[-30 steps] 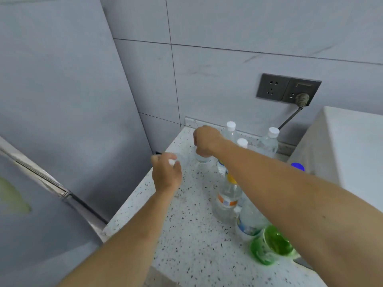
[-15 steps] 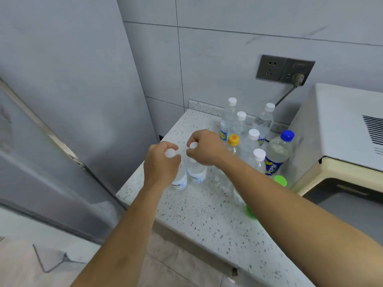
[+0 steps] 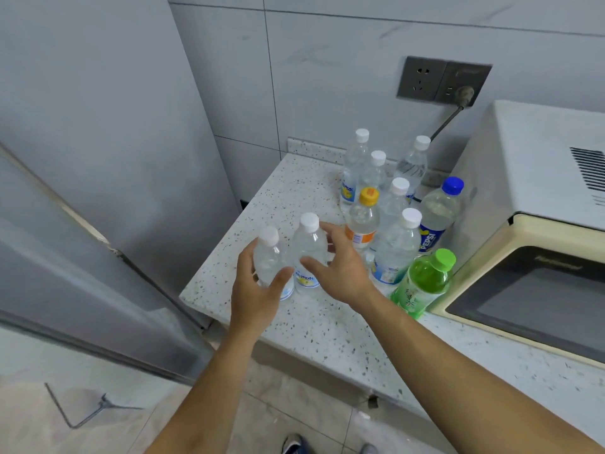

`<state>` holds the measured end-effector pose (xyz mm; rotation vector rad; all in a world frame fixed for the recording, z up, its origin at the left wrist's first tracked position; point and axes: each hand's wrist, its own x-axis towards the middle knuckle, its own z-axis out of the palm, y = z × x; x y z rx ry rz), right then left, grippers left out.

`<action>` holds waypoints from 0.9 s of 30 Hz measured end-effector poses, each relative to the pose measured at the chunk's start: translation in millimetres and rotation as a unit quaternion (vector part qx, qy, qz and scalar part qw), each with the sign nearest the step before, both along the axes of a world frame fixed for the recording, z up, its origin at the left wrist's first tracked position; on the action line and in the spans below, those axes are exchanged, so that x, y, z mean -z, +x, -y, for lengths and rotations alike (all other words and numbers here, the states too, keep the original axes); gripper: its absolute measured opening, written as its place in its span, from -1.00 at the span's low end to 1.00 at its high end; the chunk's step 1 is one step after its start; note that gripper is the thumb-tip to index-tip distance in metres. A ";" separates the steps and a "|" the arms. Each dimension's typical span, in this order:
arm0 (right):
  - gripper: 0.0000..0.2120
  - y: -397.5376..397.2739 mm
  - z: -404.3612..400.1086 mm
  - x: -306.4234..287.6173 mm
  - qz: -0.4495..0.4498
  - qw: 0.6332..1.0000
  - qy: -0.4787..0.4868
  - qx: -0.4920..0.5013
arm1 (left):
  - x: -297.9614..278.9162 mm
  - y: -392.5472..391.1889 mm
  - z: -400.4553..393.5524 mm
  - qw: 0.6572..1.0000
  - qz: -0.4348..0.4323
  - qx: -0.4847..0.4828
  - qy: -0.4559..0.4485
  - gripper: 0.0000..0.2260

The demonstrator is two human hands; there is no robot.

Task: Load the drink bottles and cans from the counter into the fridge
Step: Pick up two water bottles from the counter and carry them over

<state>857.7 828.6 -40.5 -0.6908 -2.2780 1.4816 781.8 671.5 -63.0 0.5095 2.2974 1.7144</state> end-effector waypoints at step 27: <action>-0.62 131.9 39.8 48.9 -0.048 0.945 -0.320 0.046 | 27.6 112.3 74.0 0.942 0.267 0.014 0.202 -0.59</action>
